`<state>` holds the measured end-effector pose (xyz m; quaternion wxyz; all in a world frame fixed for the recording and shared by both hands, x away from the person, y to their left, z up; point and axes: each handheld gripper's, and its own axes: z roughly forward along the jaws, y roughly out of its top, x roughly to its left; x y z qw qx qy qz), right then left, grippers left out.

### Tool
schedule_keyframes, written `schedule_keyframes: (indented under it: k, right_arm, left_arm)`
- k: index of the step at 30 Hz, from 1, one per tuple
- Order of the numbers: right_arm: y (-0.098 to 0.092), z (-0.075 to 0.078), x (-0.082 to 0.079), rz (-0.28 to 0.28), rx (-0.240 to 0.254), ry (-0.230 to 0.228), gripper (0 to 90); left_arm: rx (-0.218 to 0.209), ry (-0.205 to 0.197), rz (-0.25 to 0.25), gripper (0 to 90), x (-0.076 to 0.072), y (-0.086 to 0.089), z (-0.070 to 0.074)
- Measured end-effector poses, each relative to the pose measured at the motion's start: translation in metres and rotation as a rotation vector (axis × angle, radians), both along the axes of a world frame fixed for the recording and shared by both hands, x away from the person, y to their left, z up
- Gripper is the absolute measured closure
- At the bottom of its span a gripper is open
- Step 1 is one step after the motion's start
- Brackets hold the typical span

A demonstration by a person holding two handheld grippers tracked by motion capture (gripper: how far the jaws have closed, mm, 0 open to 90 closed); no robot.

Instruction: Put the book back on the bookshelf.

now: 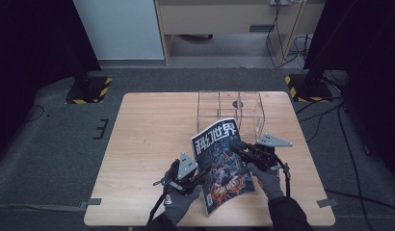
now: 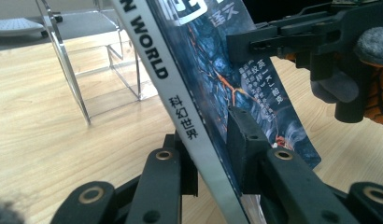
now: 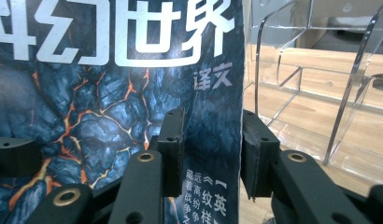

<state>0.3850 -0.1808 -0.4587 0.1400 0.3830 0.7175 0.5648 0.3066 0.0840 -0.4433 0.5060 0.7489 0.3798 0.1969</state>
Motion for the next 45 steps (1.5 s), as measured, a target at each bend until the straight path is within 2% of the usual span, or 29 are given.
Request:
schedule_keyframes:
  k: [5, 8, 11, 14, 18, 24, 29, 34, 39, 45]
  right_arm:
    - [0.002, 0.006, 0.001, -0.011, 0.043, -0.042, 71.2]
    - [0.003, 0.01, 0.002, -0.012, 0.058, -0.064, 70.8]
    - [0.003, 0.01, 0.002, -0.005, 0.055, -0.068, 69.1]
    - [0.001, 0.008, 0.001, -0.009, 0.064, -0.052, 63.8]
    - [-0.002, 0.006, 0.002, -0.003, 0.081, -0.039, 65.7]
    - [-0.001, 0.013, 0.003, -0.013, 0.107, -0.075, 69.5]
    - [0.001, 0.015, 0.001, -0.012, 0.113, -0.115, 71.3]
    - [-0.002, 0.013, -0.002, -0.006, 0.125, -0.124, 73.4]
    - [-0.004, 0.013, -0.004, 0.021, 0.145, -0.132, 73.7]
    - [-0.003, 0.015, -0.008, 0.033, 0.134, -0.144, 73.3]
  left_arm:
    - [0.016, -0.068, 0.009, 75.1, -0.002, 0.001, 0.011]
    - [0.024, -0.098, 0.013, 76.3, -0.004, 0.001, 0.012]
    - [0.019, -0.09, 0.013, 76.3, -0.004, 0.002, 0.011]
    - [0.02, -0.087, 0.007, 76.6, -0.005, 0.002, 0.01]
    - [0.015, -0.09, -0.005, 76.7, -0.006, -0.001, 0.012]
    - [0.016, -0.136, -0.007, 77.7, -0.007, -0.001, 0.015]
    - [0.013, -0.125, -0.002, 77.7, -0.009, -0.001, 0.011]
    - [-0.012, -0.118, -0.004, 76.5, -0.007, -0.002, 0.011]
    - [-0.03, -0.129, -0.015, 73.5, -0.006, -0.007, 0.009]
    - [-0.04, -0.13, 0.002, 74.5, -0.002, -0.013, 0.009]
